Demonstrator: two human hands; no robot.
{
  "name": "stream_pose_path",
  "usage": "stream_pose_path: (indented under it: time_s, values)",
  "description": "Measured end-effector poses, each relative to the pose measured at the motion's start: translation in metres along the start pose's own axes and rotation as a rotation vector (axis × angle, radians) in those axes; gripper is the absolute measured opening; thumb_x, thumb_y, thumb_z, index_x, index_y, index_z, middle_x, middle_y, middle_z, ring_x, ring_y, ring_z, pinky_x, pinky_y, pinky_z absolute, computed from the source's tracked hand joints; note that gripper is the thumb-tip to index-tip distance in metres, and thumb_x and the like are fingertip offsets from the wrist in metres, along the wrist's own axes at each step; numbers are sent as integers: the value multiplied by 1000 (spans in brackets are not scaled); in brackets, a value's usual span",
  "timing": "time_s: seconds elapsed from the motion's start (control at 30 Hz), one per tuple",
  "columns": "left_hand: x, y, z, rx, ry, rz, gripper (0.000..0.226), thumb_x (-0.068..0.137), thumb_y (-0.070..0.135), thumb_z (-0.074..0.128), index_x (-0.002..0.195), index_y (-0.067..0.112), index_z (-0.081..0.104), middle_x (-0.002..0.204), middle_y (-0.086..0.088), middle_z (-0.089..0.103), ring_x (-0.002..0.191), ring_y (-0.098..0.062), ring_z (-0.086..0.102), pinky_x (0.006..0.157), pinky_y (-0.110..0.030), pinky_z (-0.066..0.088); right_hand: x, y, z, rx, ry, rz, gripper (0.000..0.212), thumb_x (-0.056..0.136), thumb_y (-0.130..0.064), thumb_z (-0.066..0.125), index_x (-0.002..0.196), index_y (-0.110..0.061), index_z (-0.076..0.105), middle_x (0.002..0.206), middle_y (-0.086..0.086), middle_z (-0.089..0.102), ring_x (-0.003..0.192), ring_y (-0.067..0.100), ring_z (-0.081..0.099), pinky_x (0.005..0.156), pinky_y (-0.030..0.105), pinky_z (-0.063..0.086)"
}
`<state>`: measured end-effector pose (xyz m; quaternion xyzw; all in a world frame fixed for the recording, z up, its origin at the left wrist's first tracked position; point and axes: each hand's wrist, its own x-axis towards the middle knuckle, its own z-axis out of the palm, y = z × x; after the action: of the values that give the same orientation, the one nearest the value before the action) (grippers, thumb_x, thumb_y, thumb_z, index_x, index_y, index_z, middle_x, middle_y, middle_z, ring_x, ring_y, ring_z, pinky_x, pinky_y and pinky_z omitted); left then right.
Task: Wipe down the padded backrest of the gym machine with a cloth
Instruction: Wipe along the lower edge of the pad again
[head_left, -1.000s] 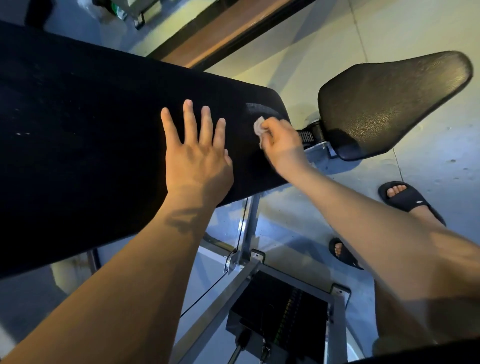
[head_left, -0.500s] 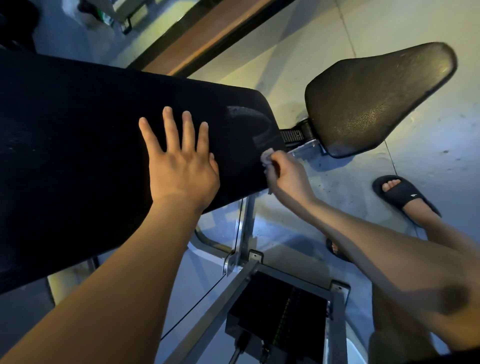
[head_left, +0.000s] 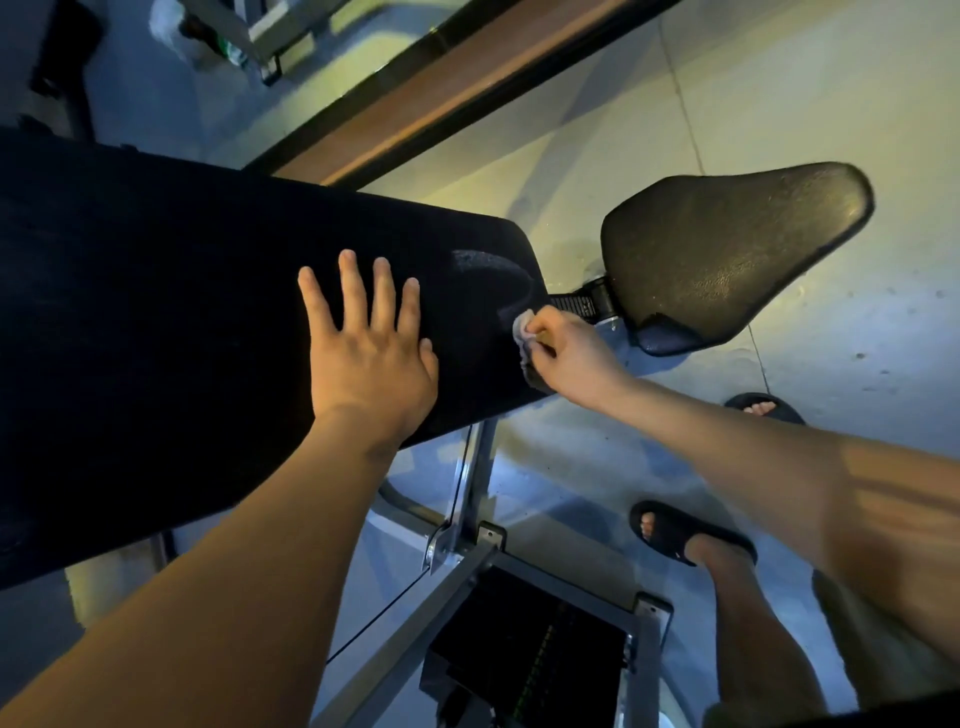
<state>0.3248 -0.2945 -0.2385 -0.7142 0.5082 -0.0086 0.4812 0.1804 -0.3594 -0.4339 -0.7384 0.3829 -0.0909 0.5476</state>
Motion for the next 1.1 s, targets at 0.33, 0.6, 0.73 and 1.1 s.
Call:
stream_pose_path:
  time_s: [0.33,0.6,0.73,1.1]
  values:
    - [65,-23,-6,42,50,-71,69,101,54,2,164,26,-2,170,-21,-3,156,-46,-8,122,-68,-4,34,8,18,7,29,-222,21,88,-5,52,101,-21,53,100,3,47,80,21,57,66,36,50]
    - [67,-16,-6,28,77,-86,71,100,57,5,164,25,2,170,-20,1,155,-47,-6,120,-70,-1,30,0,20,124,42,-164,16,89,-1,54,100,-13,54,100,6,52,88,19,55,73,31,45]
    - [70,-16,-6,14,74,-88,73,100,58,6,164,24,4,170,-20,3,155,-50,-5,119,-72,-1,53,22,19,100,55,-9,21,86,1,49,96,-15,57,99,8,56,87,21,57,72,37,45]
    - [73,-10,-2,17,94,-83,72,101,55,10,165,21,5,171,-19,2,154,-52,-5,118,-74,0,111,28,20,215,160,471,29,101,-7,45,126,-5,59,119,11,63,104,25,57,81,23,37]
